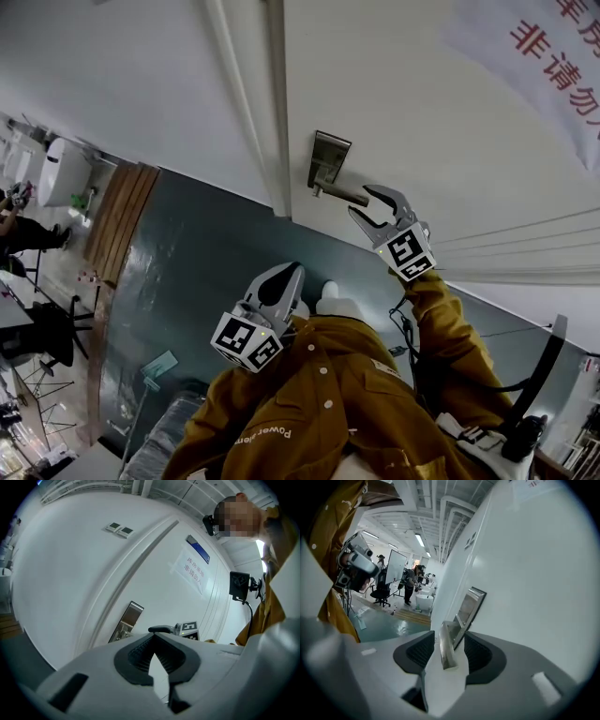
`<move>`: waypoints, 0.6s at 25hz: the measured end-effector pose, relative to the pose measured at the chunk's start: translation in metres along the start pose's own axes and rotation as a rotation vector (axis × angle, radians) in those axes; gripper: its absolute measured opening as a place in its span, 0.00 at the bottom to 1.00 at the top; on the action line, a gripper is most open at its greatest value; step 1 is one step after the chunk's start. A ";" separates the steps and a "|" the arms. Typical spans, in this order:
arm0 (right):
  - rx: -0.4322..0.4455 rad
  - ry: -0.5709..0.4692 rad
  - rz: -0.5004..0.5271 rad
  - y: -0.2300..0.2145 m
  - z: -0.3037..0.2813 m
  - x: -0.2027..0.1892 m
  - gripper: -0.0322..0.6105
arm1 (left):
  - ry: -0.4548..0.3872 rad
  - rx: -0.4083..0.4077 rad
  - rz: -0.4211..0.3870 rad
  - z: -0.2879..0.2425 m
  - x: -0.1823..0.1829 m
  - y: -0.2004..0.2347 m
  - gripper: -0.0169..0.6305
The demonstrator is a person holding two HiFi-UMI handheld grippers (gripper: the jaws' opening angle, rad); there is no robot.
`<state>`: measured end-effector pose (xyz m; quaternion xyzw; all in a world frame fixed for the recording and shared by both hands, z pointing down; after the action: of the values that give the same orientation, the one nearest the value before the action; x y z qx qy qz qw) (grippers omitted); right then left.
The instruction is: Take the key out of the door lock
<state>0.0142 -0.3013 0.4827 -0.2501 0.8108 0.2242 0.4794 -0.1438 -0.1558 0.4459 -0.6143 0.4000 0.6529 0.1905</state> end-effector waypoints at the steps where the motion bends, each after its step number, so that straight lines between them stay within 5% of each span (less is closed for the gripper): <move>1: 0.003 0.022 -0.001 -0.005 -0.005 -0.006 0.37 | -0.001 0.002 0.000 -0.001 0.000 0.001 0.03; 10: 0.017 0.106 0.033 -0.011 -0.018 -0.030 0.26 | -0.007 -0.002 0.059 -0.018 -0.004 0.007 0.03; 15: 0.017 0.104 0.028 -0.011 -0.018 -0.031 0.26 | -0.099 0.066 0.253 -0.039 -0.023 0.044 0.03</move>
<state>0.0221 -0.3150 0.5163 -0.2461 0.8398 0.2106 0.4357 -0.1469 -0.2066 0.4832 -0.5193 0.4858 0.6877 0.1465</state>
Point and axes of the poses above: the fingertips, and each gripper's own axes: z backward along the fingers, y to its left, x out of its top, the point moved 4 cm from there along z, backward along the fingers, and after that the axes turned 14 degrees about -z, right-handed, at the moved point
